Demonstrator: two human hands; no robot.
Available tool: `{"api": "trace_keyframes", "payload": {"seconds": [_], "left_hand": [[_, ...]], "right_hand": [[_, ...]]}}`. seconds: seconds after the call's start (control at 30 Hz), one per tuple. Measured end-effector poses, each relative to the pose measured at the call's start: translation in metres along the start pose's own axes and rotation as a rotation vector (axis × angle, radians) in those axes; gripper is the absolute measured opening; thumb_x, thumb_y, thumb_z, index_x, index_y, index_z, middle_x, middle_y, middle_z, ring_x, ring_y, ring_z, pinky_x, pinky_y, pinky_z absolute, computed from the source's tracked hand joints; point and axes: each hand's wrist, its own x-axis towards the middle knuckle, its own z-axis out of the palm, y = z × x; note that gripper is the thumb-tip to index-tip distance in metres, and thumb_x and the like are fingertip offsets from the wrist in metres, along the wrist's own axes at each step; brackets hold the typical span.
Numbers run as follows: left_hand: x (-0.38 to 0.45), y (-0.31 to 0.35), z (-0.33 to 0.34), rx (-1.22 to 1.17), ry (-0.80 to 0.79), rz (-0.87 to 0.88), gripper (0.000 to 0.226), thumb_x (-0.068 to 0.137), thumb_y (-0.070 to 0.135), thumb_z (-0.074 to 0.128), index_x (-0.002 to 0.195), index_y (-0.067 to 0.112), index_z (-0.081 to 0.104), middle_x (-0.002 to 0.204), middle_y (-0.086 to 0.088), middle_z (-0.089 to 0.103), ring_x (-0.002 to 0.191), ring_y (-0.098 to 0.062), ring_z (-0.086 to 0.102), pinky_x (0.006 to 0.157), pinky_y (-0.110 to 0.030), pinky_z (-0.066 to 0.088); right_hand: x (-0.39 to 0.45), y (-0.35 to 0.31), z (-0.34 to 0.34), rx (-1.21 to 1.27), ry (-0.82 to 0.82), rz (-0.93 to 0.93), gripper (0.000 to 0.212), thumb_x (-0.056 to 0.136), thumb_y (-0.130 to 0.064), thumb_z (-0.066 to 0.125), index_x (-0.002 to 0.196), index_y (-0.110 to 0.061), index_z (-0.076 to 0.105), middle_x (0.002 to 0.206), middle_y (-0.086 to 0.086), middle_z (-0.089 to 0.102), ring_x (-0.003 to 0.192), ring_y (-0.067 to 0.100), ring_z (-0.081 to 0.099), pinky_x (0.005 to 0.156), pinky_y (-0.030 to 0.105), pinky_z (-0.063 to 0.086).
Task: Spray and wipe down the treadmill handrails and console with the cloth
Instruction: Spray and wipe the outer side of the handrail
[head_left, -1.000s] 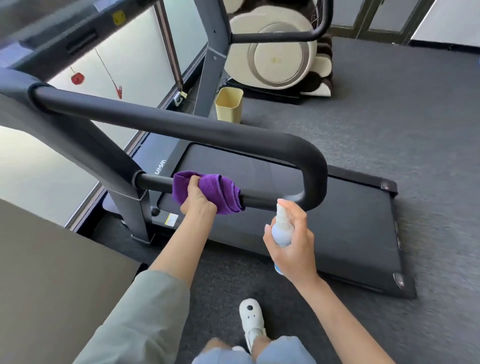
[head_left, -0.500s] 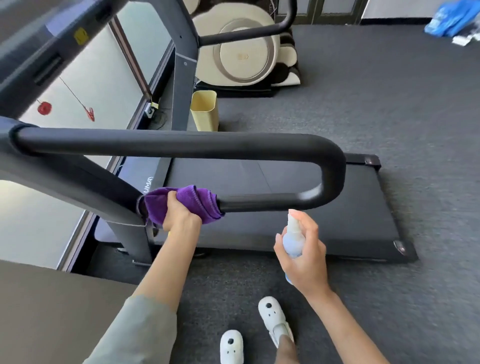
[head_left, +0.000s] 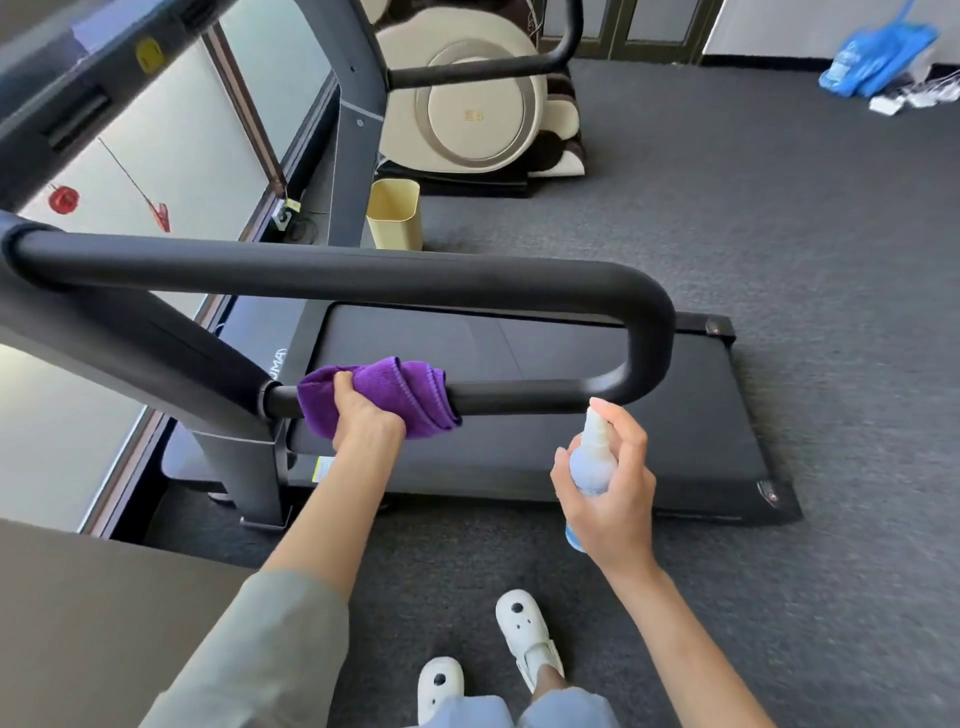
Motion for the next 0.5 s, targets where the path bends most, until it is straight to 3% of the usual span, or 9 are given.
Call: {"api": "trace_keyframes", "payload": {"seconds": [0.13, 0.3, 0.4, 0.5], "left_hand": [[0.007, 0.018, -0.008, -0.032, 0.061, 0.118, 0.065, 0.062, 0.046, 0.080, 0.115, 0.019, 0.055, 0.120, 0.003, 0.062, 0.090, -0.023, 0.061, 0.071, -0.035, 0.047], [0.001, 0.009, -0.007, 0.005, 0.105, 0.211, 0.073, 0.066, 0.039, 0.081, 0.127, 0.009, 0.054, 0.124, -0.004, 0.062, 0.098, -0.026, 0.065, 0.077, -0.036, 0.052], [-0.014, -0.013, -0.006, 0.016, 0.024, 0.186, 0.064, 0.068, 0.033, 0.081, 0.121, 0.008, 0.058, 0.118, -0.005, 0.066, 0.090, -0.025, 0.065, 0.076, -0.036, 0.054], [-0.028, -0.033, -0.008, 0.022, -0.070, 0.158, 0.060, 0.071, 0.030, 0.080, 0.122, 0.009, 0.057, 0.116, -0.003, 0.065, 0.087, -0.022, 0.063, 0.072, -0.034, 0.052]], "right_hand": [[-0.001, 0.002, -0.007, 0.000, 0.014, -0.024, 0.060, 0.082, -0.008, 0.067, 0.128, -0.033, 0.039, 0.104, 0.017, 0.067, 0.088, 0.025, 0.066, 0.086, 0.016, 0.052], [-0.009, 0.005, -0.011, -0.004, 0.002, -0.034, 0.058, 0.084, -0.014, 0.066, 0.129, -0.036, 0.037, 0.107, 0.014, 0.066, 0.090, 0.026, 0.067, 0.087, 0.020, 0.053], [-0.014, 0.006, -0.010, -0.002, -0.015, -0.026, 0.051, 0.086, -0.021, 0.063, 0.129, -0.033, 0.040, 0.107, 0.015, 0.066, 0.090, 0.028, 0.067, 0.087, 0.026, 0.054], [-0.014, 0.002, -0.010, -0.003, -0.017, -0.020, 0.056, 0.083, -0.009, 0.066, 0.130, -0.025, 0.040, 0.109, 0.015, 0.065, 0.090, 0.028, 0.067, 0.087, 0.026, 0.054]]}}
